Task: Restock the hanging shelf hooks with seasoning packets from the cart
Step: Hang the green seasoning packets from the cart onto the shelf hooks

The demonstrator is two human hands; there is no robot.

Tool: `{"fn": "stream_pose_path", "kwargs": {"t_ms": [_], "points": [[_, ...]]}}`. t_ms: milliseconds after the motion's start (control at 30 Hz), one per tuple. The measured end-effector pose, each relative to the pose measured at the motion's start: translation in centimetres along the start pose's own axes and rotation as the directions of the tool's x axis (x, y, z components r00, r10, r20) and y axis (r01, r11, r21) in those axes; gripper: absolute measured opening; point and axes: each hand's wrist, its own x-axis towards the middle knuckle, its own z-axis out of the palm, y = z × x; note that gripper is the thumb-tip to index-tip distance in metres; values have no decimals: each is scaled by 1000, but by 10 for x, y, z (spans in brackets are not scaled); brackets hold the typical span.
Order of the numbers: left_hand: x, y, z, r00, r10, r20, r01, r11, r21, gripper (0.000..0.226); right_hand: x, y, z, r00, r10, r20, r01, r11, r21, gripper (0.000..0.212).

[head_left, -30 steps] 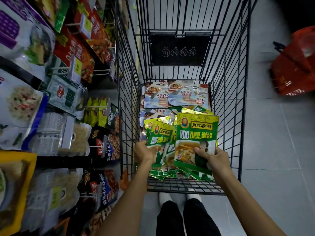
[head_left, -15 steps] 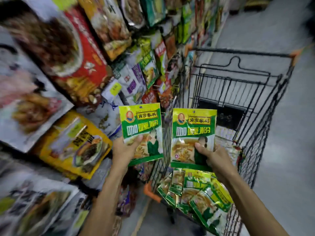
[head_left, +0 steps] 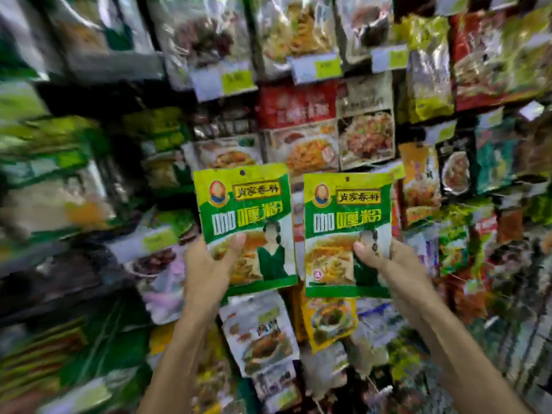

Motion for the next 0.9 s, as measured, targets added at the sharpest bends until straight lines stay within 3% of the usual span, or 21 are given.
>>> {"fn": "stream_pose_path", "kwargs": {"t_ms": [100,200,367,467,667,900], "points": [[14,22,-61,987,89,-135,-81,995,59,32,10,-31,55,986,-95,136,96,995,-1,65],[25,36,-118,958,140,-248,-110,985,134,39,18,-53,107,962,-140,234,143,990,5,40],[36,46,-185,907,181,-379,-95,967,235,41,34,-84,183,951,-125,284,116,992,50,31],[42,47,-207,899,170,-404,-76,968,239,39,50,-103,219,942,-102,320,82,994,75,35],[55,42,-219,878,187,-441,-72,962,265,12,80,-127,264,924,-68,375,29,994,108,34],[64,38,-219,889,220,-401,-121,958,258,34,94,-136,273,939,-25,343,-12,994,105,43]]}}
